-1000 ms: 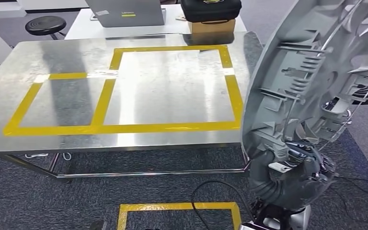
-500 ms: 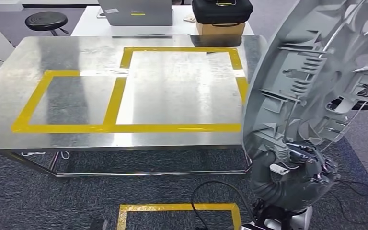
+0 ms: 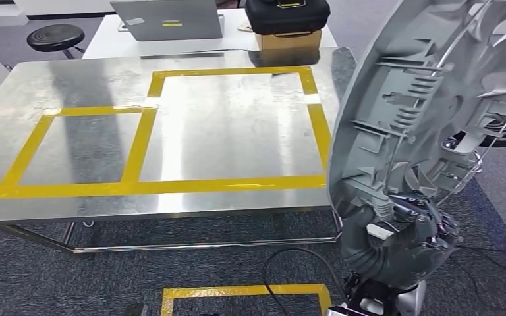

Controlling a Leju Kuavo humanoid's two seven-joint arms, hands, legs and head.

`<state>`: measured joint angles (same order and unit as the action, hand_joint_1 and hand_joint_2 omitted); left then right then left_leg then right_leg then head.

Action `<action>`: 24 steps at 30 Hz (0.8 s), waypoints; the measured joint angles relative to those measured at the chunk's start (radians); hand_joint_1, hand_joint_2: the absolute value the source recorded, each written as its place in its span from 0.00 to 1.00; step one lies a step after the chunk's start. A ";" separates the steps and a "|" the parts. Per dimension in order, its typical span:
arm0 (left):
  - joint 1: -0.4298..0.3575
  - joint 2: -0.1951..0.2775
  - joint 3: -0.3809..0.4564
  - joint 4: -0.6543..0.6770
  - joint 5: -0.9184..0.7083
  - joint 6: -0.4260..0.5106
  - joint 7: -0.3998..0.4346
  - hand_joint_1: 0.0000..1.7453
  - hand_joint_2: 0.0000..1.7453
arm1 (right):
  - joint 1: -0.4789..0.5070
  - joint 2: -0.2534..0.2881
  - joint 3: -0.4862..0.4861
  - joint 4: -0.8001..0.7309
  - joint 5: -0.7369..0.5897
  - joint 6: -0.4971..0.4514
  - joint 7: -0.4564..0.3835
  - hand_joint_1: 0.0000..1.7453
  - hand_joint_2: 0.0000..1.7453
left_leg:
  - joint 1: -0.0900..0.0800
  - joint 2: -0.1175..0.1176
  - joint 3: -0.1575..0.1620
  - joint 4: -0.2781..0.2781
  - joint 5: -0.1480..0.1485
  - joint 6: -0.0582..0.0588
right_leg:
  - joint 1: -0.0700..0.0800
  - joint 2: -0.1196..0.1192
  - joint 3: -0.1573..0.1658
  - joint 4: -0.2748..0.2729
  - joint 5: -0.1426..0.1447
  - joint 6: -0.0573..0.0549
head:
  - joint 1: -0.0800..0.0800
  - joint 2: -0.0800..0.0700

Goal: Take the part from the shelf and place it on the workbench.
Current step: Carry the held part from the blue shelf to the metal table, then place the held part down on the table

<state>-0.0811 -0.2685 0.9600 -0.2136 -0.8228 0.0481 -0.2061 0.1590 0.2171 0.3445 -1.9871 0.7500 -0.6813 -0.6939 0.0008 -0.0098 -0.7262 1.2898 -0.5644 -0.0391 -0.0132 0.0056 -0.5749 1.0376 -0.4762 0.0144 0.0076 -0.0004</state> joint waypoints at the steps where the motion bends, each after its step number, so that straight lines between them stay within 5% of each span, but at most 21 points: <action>1: 0.000 0.000 0.000 0.000 0.000 0.002 0.001 0.00 1.00 | 0.000 0.000 0.000 0.000 -0.003 0.000 0.000 1.00 1.00 | 0.000 0.000 -0.001 -0.020 0.033 0.000 | -0.001 0.002 0.005 0.000 -0.004 0.001 | 0.000 0.000; 3: 0.000 0.000 0.000 0.000 -0.001 0.005 0.003 0.00 1.00 | 0.000 0.000 0.000 0.000 -0.013 0.000 0.000 1.00 1.00 | 0.002 0.001 0.040 -0.136 0.120 0.001 | -0.003 0.004 0.019 0.000 -0.015 0.009 | 0.000 0.000; 5: -0.001 -0.001 0.000 0.000 -0.001 0.007 0.005 0.00 1.00 | 0.000 0.000 0.000 0.000 -0.023 0.000 0.000 1.00 1.00 | 0.002 0.000 0.086 -0.240 0.155 0.005 | 0.000 0.007 0.026 0.001 -0.026 0.020 | -0.001 0.000; 10: -0.002 -0.006 0.001 0.000 -0.002 0.006 0.006 0.00 1.00 | 0.000 0.000 0.000 0.000 -0.030 0.000 0.000 1.00 1.00 | 0.002 -0.002 0.102 -0.272 0.137 0.037 | 0.003 0.004 0.019 0.010 -0.047 0.045 | 0.005 0.000; 13: -0.001 -0.006 0.001 0.000 -0.004 -0.010 -0.003 0.00 1.00 | 0.000 0.000 -0.002 0.000 -0.018 0.000 0.000 1.00 1.00 | 0.001 -0.003 0.112 -0.274 0.117 0.053 | 0.004 0.002 -0.072 0.183 -0.120 0.048 | 0.011 0.000; 15: 0.001 -0.006 0.002 0.000 -0.005 -0.024 -0.010 0.00 1.00 | 0.000 0.000 -0.005 0.000 -0.011 0.000 0.000 1.00 1.00 | -0.003 -0.004 0.126 -0.274 0.100 0.059 | 0.005 0.002 -0.139 0.284 -0.130 0.046 | 0.012 0.000; 17: 0.003 -0.006 0.002 0.000 -0.005 -0.032 -0.014 0.00 1.00 | 0.001 0.000 -0.007 0.000 -0.010 0.000 0.000 1.00 1.00 | -0.005 -0.004 0.154 -0.274 0.083 0.059 | 0.005 0.002 -0.137 0.240 -0.063 0.043 | 0.013 0.000; 19: 0.003 -0.006 0.002 0.000 -0.006 -0.035 -0.015 0.00 1.00 | 0.001 0.000 -0.007 -0.001 -0.010 0.000 0.000 1.00 1.00 | -0.007 -0.004 0.183 -0.273 0.064 0.052 | 0.006 0.001 -0.086 0.108 0.017 0.038 | 0.013 0.000; 21: 0.003 -0.006 0.002 0.000 -0.006 -0.037 -0.016 0.00 1.00 | 0.001 0.001 -0.007 -0.002 -0.010 0.000 -0.001 1.00 1.00 | -0.009 -0.005 0.199 -0.273 0.047 0.042 | 0.009 0.000 -0.047 0.031 0.029 0.030 | 0.012 0.000; 24: 0.002 -0.007 0.002 0.000 -0.006 -0.029 -0.012 0.00 1.00 | 0.001 0.003 -0.008 -0.005 -0.013 0.000 0.000 1.00 1.00 | -0.006 -0.005 0.211 -0.273 0.038 0.025 | 0.012 0.003 -0.029 0.018 0.014 0.016 | 0.011 0.000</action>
<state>-0.0790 -0.2750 0.9617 -0.2141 -0.8292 0.0195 -0.2180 0.1597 0.2202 0.3361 -1.9919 0.7371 -0.6813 -0.6941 -0.0051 -0.0148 -0.5152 1.0166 -0.5268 -0.0145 -0.0016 0.0083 -0.6041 1.0552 -0.4620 0.0304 0.0185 -0.0003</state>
